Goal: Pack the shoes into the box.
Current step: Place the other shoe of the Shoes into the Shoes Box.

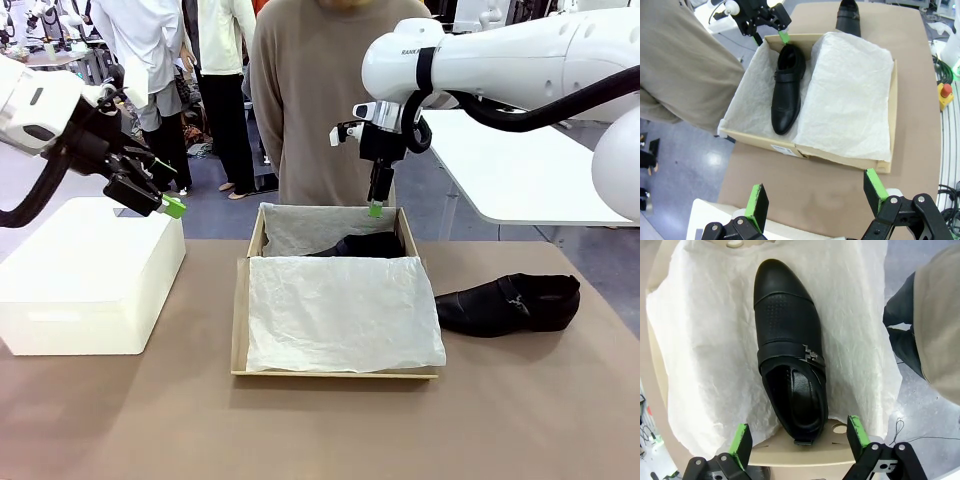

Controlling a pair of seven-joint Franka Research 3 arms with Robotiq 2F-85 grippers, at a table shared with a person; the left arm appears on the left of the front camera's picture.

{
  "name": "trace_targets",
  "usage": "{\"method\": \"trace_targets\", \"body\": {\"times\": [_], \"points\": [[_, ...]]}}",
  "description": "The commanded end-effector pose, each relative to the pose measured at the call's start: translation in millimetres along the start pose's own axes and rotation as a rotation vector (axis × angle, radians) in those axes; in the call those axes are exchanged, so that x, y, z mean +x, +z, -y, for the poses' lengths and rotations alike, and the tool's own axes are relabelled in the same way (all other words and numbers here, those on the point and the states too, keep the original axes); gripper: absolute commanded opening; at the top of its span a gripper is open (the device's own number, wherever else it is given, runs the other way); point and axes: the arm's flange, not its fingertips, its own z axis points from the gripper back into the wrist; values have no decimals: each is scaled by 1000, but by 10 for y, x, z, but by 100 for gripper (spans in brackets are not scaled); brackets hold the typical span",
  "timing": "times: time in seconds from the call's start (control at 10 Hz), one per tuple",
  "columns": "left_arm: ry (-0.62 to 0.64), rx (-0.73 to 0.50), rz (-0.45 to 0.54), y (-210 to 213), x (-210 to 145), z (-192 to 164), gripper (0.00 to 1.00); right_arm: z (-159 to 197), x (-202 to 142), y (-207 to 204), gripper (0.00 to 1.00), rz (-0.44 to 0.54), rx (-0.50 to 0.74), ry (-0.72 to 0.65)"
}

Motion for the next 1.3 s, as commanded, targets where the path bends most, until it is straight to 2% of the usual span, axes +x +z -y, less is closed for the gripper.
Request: {"method": "trace_targets", "body": {"times": [0.0, 0.1, 0.4, 0.6, 0.8, 1.0, 1.2], "points": [[-11, -12, 21, -4, -11, -27, 100, 7, 11, 5, 100, 4, -5, 0], [-11, -12, 21, -4, -11, -27, 100, 0, 0, 0, 100, 0, 0, 0], [-11, -12, 21, -4, -11, -27, 100, -263, -290, 565, 100, 3, -5, 31], [-11, -12, 21, -4, -11, -27, 100, -501, -739, 866, 100, -9, -19, 50], [-11, -12, 21, -4, -11, -27, 100, -674, -1234, 1053, 100, -38, -115, 68], [-11, -12, 21, -4, -11, -27, 100, -789, -1721, 1138, 100, -70, -170, 69], [-11, -12, 21, -4, -11, -27, 100, -831, -2062, 1129, 100, -56, -209, 57]]}}
